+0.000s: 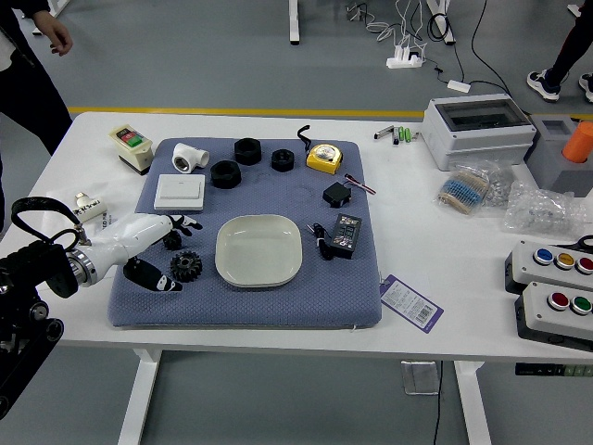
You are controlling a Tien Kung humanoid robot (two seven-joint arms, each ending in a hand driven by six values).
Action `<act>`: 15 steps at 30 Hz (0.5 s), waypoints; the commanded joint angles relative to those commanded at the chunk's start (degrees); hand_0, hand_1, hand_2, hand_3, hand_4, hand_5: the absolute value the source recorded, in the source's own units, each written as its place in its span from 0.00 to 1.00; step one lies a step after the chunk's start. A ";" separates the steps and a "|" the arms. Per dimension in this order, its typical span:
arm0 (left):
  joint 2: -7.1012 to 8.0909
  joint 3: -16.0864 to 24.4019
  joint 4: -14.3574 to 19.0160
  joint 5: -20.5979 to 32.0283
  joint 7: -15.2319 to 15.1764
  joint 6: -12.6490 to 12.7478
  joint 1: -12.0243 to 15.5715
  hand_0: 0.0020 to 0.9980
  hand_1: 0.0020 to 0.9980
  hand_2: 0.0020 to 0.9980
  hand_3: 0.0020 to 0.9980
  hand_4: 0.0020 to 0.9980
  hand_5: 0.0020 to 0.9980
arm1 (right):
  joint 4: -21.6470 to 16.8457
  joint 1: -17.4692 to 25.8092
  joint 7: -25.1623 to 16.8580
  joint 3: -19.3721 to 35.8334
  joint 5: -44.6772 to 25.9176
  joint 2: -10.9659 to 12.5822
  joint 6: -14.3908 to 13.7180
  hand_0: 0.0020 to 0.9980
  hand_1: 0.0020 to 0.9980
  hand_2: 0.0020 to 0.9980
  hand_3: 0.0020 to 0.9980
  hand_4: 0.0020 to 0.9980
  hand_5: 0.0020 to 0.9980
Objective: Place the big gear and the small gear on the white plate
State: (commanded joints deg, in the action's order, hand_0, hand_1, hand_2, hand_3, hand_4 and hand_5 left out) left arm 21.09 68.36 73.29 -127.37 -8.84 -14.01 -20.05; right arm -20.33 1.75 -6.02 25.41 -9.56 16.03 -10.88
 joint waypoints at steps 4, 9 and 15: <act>0.01 -1.19 -0.08 -0.52 0.13 0.70 -0.32 0.64 0.63 0.66 0.79 0.97 0.15 | 0.01 0.07 -0.03 -0.02 -0.09 -0.04 0.01 0.72 0.72 0.75 0.60 0.88 0.73; -0.02 -2.68 -1.08 -1.21 0.29 1.44 -1.13 0.64 0.63 0.66 0.79 0.97 0.15 | 0.00 0.15 -0.05 -0.17 -0.10 -0.04 -0.01 0.72 0.72 0.75 0.60 0.88 0.73; -0.02 -4.00 -2.92 -1.72 0.16 2.12 -2.49 0.63 0.63 0.66 0.77 0.96 0.15 | -0.02 0.32 -0.05 -0.54 -0.22 0.00 -0.05 0.72 0.72 0.75 0.60 0.88 0.73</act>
State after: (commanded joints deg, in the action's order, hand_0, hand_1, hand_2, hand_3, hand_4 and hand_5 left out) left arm 21.06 64.36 70.37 -129.08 -8.68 -11.89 -22.54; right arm -20.35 2.07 -6.06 24.87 -9.78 16.03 -10.92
